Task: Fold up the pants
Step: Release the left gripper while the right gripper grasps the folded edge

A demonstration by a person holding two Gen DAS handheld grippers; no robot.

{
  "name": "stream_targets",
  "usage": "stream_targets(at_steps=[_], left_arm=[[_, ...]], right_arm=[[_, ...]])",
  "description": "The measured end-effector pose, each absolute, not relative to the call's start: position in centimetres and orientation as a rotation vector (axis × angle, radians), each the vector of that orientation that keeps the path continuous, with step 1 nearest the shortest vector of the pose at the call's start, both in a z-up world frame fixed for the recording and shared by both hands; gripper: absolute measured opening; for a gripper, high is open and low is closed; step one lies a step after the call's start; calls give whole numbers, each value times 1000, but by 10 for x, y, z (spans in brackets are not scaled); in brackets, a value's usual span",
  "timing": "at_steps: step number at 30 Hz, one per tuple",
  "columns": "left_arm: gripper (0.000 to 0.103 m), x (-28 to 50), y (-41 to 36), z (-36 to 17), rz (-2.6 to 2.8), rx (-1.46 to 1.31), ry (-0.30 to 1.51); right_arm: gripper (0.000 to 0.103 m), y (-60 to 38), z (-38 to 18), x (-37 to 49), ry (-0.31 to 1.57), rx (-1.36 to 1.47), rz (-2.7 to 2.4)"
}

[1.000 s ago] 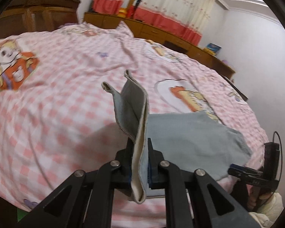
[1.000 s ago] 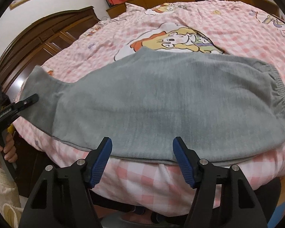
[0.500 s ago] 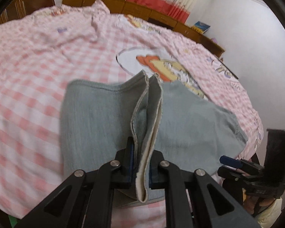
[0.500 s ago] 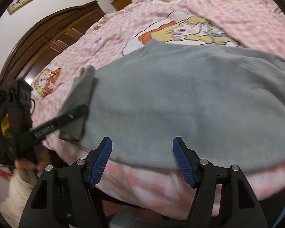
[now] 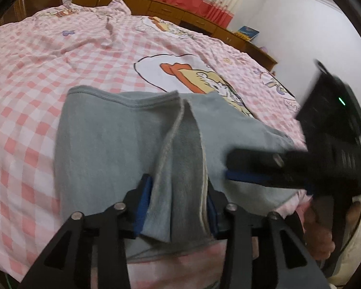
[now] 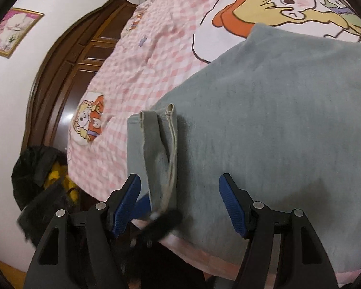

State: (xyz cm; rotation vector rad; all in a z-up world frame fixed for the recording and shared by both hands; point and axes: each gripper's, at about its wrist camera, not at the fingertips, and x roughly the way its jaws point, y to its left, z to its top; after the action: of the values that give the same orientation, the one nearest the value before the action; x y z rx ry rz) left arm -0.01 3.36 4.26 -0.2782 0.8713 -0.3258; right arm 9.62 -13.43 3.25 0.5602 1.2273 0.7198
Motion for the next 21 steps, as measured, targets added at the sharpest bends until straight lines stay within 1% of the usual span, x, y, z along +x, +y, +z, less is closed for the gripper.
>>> stream_targets(at_steps=[6,10,16,21], left_arm=[[46,-17,31,49,-372,-272,859],[51,-32,35,57,-414,-305,824],[51,-46,48,62,-347,-284,810],[51,-63,78,59,-233,-294,805]], right_arm=[[69,-121,42,95,1220,487,740],[69,-113,43,93,1223,444,735],[69,-98,39,90,1199,298,723],[68,-107,41,82,1169,282,680]])
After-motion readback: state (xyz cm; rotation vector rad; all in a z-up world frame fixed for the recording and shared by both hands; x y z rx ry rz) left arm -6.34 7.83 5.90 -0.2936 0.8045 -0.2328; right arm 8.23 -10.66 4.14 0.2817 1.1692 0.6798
